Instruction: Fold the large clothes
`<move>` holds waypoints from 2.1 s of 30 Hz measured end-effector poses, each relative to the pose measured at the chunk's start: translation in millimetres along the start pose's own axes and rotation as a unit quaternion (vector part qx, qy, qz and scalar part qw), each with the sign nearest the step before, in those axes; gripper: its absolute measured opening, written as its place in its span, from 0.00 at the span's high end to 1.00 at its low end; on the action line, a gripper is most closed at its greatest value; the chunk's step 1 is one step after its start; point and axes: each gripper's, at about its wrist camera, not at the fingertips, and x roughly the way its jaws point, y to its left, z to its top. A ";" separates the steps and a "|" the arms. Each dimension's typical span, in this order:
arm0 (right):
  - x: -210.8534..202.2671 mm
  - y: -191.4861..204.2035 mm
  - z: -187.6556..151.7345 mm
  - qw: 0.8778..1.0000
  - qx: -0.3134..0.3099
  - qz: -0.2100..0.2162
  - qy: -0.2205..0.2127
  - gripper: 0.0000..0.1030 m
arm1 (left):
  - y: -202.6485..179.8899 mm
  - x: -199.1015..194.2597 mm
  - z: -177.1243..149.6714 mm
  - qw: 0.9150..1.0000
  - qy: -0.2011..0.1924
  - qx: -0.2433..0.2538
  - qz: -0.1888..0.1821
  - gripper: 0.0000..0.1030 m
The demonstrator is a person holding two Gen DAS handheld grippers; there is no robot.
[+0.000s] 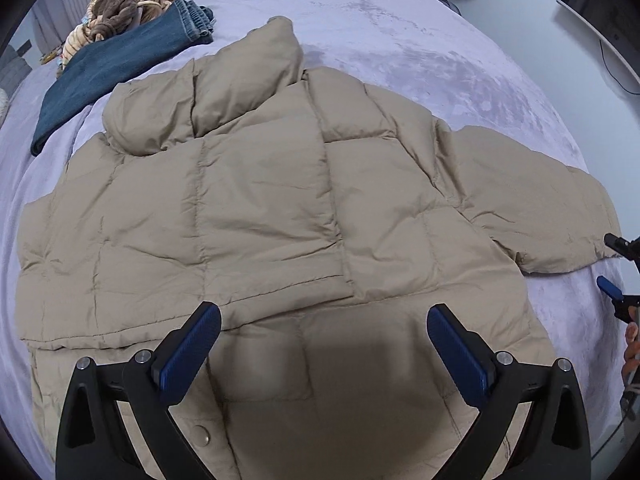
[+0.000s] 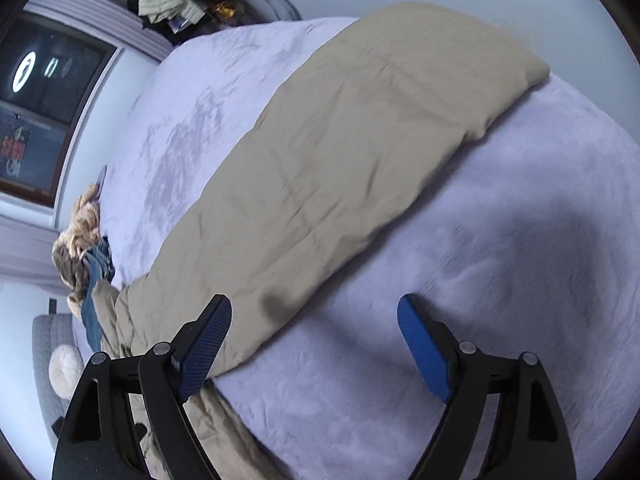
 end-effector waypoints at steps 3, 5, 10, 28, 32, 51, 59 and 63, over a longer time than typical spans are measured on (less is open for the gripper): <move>4.4 -16.4 21.0 0.999 0.042 0.026 -0.011 0.15 | -10.9 1.2 1.3 1.000 0.001 0.005 0.001 0.00; 8.1 -25.2 32.6 0.996 0.076 0.051 -0.018 0.15 | -16.4 2.6 2.4 1.000 0.002 0.004 0.001 0.00; 18.0 -36.6 53.9 0.982 0.142 0.123 -0.031 0.15 | -23.1 2.3 3.6 1.000 0.001 0.008 0.001 0.00; 37.9 8.0 69.2 0.960 0.164 0.227 -0.006 0.94 | 29.3 -20.3 6.4 0.999 -0.038 -0.017 0.016 0.00; 21.6 78.5 62.4 0.973 0.055 0.225 -0.010 0.94 | 63.9 -27.7 4.7 0.998 -0.052 -0.032 0.031 0.00; 103.2 382.7 -230.5 0.885 -0.448 0.103 0.068 0.94 | 240.6 -31.8 -35.0 0.988 -0.056 -0.131 0.065 0.00; 155.7 343.9 -269.0 0.893 -0.439 0.025 0.102 0.92 | 254.0 -9.7 -36.7 0.988 -0.047 -0.135 0.055 0.00; 143.7 340.5 -260.1 0.897 -0.422 0.030 0.131 0.50 | 248.3 -7.9 -30.6 0.989 -0.052 -0.131 0.040 0.00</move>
